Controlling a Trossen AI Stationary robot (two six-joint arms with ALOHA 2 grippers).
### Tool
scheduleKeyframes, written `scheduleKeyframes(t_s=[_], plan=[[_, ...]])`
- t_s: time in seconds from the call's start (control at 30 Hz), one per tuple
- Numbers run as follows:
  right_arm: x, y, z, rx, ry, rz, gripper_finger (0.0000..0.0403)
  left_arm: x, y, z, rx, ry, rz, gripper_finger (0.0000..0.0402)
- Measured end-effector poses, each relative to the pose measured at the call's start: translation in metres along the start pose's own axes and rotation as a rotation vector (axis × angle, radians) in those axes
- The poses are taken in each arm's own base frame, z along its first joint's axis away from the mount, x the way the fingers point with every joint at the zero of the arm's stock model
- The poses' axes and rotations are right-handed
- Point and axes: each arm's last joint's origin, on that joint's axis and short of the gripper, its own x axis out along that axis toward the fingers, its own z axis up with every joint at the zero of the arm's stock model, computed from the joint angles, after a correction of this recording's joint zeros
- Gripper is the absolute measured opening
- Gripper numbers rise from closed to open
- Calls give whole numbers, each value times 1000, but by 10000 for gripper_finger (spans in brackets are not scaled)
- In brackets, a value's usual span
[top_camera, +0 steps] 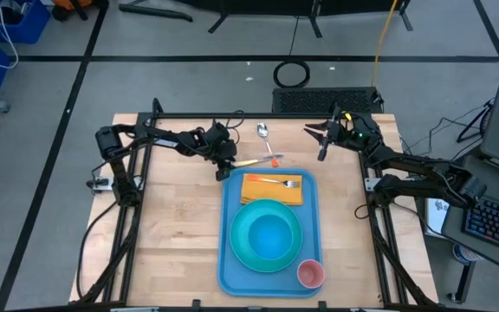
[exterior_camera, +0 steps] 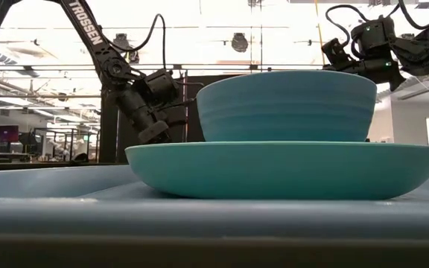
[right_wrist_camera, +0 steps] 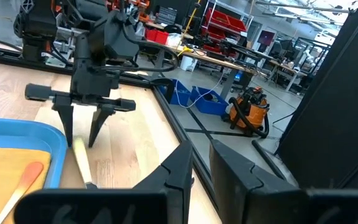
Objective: Set up tray
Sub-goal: Put the yellow knife to the right of the orange fork on the yellow napkin on the blue serving tray
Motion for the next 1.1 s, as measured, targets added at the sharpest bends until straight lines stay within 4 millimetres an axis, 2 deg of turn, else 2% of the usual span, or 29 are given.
scheduleKeyframes(t_s=[0.4, 0.7, 1.1], plan=[[0, 0, 0, 0, 0, 0, 45, 1, 3, 1, 13, -22, 33, 157], [0, 0, 0, 0, 0, 0, 45, 1, 4, 2, 17, -26, 53, 83], [0, 0, 0, 0, 0, 0, 45, 1, 5, 3, -7, -38, 58, 83]])
